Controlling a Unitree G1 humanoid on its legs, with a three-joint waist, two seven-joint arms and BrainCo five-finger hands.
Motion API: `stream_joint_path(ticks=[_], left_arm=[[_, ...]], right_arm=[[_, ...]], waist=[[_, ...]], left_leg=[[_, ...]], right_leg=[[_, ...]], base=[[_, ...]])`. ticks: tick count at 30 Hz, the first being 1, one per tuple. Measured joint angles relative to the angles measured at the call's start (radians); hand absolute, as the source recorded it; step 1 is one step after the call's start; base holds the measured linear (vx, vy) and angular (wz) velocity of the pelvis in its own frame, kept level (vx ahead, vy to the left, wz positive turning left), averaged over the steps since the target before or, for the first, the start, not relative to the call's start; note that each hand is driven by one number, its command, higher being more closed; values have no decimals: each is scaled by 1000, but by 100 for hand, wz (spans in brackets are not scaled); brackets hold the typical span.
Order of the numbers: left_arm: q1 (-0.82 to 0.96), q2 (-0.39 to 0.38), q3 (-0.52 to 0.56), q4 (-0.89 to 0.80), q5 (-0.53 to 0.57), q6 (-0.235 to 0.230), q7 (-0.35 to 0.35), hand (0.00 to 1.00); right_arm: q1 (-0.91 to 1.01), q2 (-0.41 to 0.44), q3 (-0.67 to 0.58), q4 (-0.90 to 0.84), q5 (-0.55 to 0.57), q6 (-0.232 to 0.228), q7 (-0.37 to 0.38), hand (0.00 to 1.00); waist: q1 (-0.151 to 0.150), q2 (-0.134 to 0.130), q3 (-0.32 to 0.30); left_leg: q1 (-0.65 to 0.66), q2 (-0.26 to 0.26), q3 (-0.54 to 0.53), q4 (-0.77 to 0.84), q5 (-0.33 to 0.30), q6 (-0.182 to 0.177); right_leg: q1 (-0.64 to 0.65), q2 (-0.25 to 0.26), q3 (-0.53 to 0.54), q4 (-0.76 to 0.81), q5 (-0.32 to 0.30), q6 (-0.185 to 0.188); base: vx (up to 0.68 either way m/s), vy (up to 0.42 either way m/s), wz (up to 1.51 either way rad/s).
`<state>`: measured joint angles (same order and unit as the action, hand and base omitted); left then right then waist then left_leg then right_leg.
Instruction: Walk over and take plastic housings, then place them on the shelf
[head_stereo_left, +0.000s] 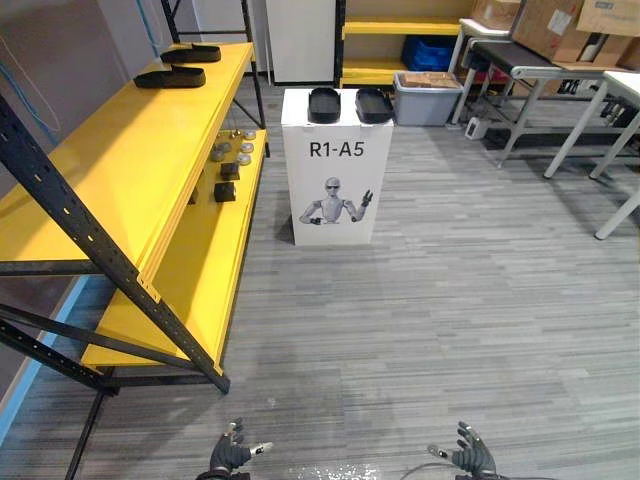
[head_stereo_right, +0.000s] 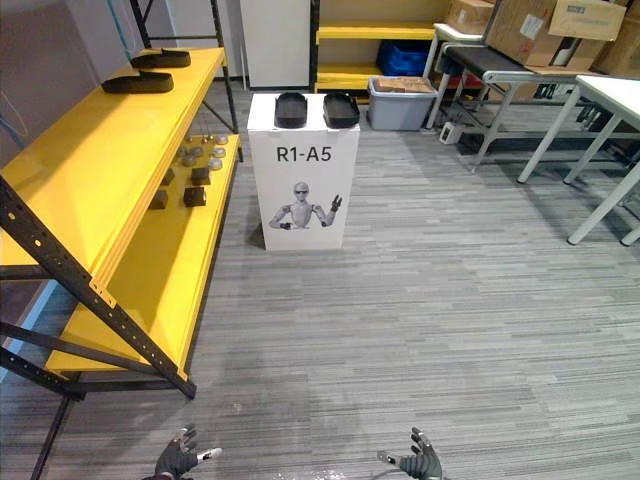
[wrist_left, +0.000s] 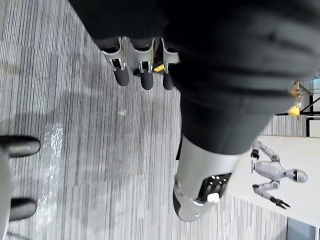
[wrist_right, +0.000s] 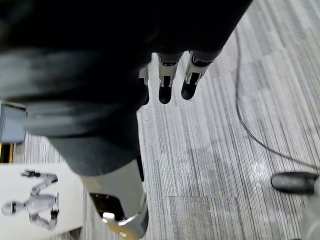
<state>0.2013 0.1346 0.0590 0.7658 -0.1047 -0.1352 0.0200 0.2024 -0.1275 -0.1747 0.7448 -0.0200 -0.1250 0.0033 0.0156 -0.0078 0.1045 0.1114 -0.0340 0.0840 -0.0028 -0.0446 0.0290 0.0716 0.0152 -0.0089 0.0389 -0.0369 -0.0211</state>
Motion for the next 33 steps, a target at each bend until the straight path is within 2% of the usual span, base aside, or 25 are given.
stream_joint_path(ticks=[7, 21, 23, 25, 27, 28, 30, 31, 33], left_arm=[[34, 1, 34, -114, 34, -1, -1, 0], [66, -35, 43, -161, 34, 2, 2, 0], [55, -39, 43, -161, 34, 2, 8, 0], [51, -42, 43, -162, 33, 3, 18, 0], [46, -43, 42, -170, 31, 4, 19, 0], [44, -43, 41, -187, 30, 5, 19, 0], [30, -42, 40, -189, 29, 6, 23, 0], [27, -41, 39, -190, 29, 6, 25, 0], [5, -23, 20, -192, 29, 11, 38, 0]], right_arm=[[4, -27, 0, -32, -31, -5, 27, 0], [21, -29, -1, -32, -22, 0, 22, 0], [16, -29, -3, -32, -20, 3, 16, 0], [-7, -28, -5, -31, -10, 5, 11, 0], [-42, -28, -7, -31, 0, 5, 2, 0], [-58, -28, -8, -31, 1, 6, -5, 0], [-64, -28, -9, -31, 1, 8, -11, 0], [-68, -26, -7, -31, 1, 8, -12, 0], [-73, -20, 0, -32, 1, 17, -13, 0]], waist=[[-1, 2, 2], [-1, 6, -3], [0, 8, -2], [3, 11, 0], [1, 13, 4], [2, 11, 7], [2, 13, 15], [1, 18, 18], [-3, 16, 46]], left_leg=[[18, 1, 2, 2, -14, -21], [-9, 6, 33, 6, -23, -19], [-22, 7, 38, 17, -31, -11], [-48, 13, 56, 60, -67, -8], [-86, 16, 73, 124, -111, 0], [-100, 9, 81, 166, -143, 8], [-91, 1, 81, 187, -178, 20], [-84, 1, 78, 188, -185, 26], [-33, 0, 65, 200, -216, 43]], right_leg=[[25, 0, 2, -14, -4, 6], [-8, 5, 25, -9, -4, 6], [-18, 6, 27, -8, -4, 6], [-38, 10, 45, 12, -21, 15], [-99, 9, 57, 116, -84, 30], [-147, -1, 61, 226, -148, 52], [-200, -16, 37, 371, -186, 89], [-228, -21, 20, 436, -188, 91], [-350, -53, -59, 706, -211, 99]], base=[[0, 0, 0], [-32, -4, -6], [10, 4, -4], [19, 16, -24], [30, 17, -26], [72, 22, -12], [115, 43, -9], [173, 61, 1], [240, 48, 9]])
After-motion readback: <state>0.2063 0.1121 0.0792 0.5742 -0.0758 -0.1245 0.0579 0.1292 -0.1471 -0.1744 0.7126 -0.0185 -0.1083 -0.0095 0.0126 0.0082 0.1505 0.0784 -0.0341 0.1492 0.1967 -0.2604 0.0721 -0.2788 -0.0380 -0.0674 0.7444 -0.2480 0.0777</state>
